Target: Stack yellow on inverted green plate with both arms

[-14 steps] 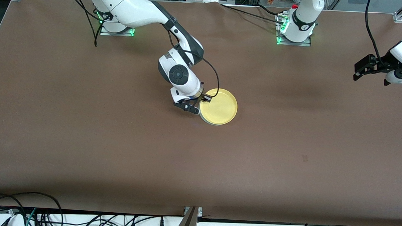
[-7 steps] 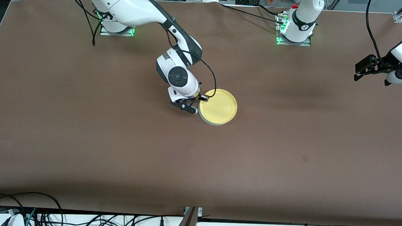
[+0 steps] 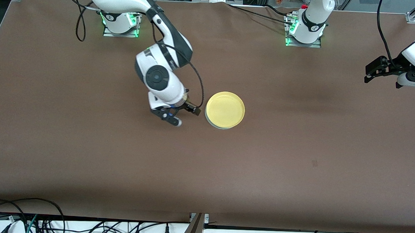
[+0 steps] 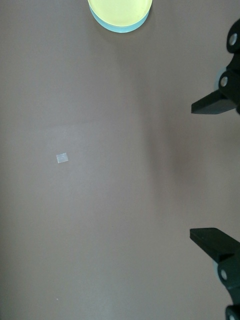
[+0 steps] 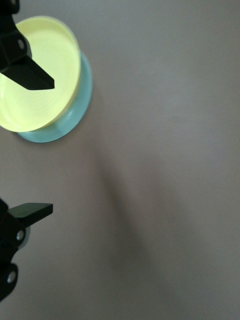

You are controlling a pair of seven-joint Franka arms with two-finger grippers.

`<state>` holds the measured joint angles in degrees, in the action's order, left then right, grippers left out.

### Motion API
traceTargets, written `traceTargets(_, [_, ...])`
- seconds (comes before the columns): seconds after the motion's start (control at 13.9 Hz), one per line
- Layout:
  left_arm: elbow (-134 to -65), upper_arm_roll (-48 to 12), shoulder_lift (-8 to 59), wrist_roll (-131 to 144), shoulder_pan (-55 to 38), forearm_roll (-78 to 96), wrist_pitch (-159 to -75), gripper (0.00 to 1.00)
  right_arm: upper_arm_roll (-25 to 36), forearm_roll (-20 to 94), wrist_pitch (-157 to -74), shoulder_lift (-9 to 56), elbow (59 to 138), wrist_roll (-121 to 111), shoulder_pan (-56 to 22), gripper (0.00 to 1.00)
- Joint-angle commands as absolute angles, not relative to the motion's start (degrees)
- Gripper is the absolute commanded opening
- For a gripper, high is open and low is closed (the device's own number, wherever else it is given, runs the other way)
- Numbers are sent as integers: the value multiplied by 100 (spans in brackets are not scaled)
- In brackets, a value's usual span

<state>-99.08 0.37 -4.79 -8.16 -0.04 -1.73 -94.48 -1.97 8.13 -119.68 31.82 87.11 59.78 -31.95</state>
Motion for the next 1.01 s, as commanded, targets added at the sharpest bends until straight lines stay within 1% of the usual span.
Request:
traceTargets(0.0, [-9800, 0, -457, -923, -9, -281, -9317, 100, 410, 756, -11865, 2744, 8754, 5872, -3190, 100])
traceTargets(0.36, [-9782, -88, -457, -905, -44, -281, -9316, 100, 1782, 738, -11734, 2110, 8587, 5565, -3191, 100])
traceTargets(0.5, [-9782, -88, -448, -905, -44, -281, -9316, 100, 2283, 773, -11576, 2057, 8535, 5196, -3190, 100])
traceTargets(0.72, [-9782, -79, -448, -932, 0, -272, -9316, 100, 2688, 765, -11549, 2057, 8534, 5071, -3190, 100])
traceTargets(0.79, [-9782, -88, -457, -923, 0, -272, -9316, 100, 2724, 704, -11540, 1970, 8543, 5071, -3164, 100])
traceTargets(0.93, [-9782, -79, -448, -932, 0, -272, -9308, 100, 2699, 694, -11497, 1549, 8884, 4626, -2945, 100])
